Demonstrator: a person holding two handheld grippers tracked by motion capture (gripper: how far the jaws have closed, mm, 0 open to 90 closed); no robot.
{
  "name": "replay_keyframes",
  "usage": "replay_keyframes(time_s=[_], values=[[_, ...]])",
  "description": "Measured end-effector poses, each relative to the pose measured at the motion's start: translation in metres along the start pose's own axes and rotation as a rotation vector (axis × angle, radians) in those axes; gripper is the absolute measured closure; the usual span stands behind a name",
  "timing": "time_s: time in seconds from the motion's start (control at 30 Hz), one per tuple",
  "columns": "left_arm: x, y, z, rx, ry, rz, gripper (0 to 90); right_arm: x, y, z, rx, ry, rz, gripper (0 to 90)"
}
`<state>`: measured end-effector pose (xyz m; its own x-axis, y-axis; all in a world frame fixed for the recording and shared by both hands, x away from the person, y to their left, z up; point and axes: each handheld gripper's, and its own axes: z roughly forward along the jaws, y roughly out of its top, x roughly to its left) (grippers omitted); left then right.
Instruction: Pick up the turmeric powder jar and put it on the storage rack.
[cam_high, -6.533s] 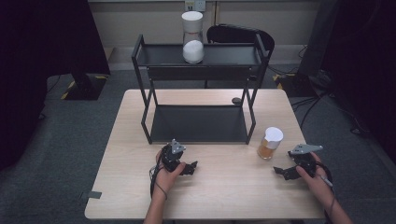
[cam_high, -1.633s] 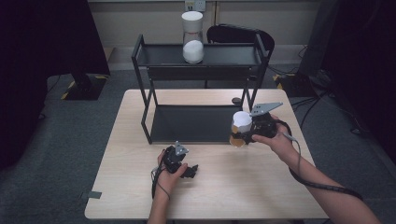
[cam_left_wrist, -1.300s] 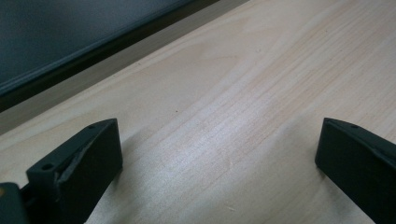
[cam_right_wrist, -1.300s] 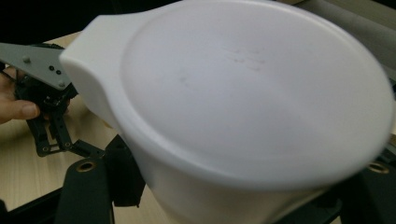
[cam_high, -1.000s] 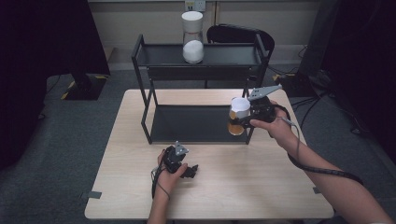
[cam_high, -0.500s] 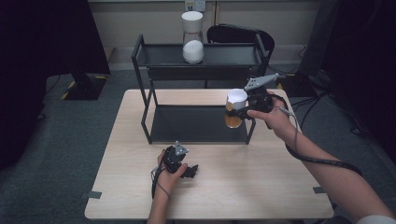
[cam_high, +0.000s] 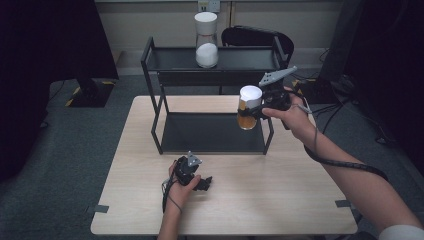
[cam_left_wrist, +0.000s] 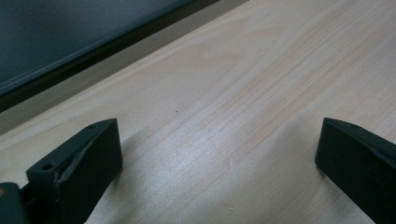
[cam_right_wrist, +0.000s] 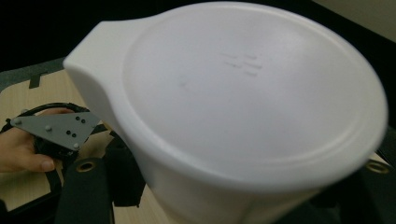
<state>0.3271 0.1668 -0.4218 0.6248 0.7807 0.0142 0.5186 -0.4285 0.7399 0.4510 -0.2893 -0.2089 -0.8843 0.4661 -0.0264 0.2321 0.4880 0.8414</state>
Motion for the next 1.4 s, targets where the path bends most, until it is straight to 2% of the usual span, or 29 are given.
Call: replay_keyframes(time_s=[0.73,1.1,1.4], values=[[0.0,0.0,0.0,0.002,0.0,0.002,0.0,-0.008,0.05,-0.03,-0.007,-0.013,0.003,30.4],[0.0,0.0,0.0,0.001,-0.001,0.002,0.0,-0.012,0.072,-0.036,-0.001,-0.014,0.01,30.4],[0.0,0.0,0.0,0.001,-0.001,0.002,0.0,-0.011,0.092,-0.039,0.011,-0.017,-0.005,30.4]])
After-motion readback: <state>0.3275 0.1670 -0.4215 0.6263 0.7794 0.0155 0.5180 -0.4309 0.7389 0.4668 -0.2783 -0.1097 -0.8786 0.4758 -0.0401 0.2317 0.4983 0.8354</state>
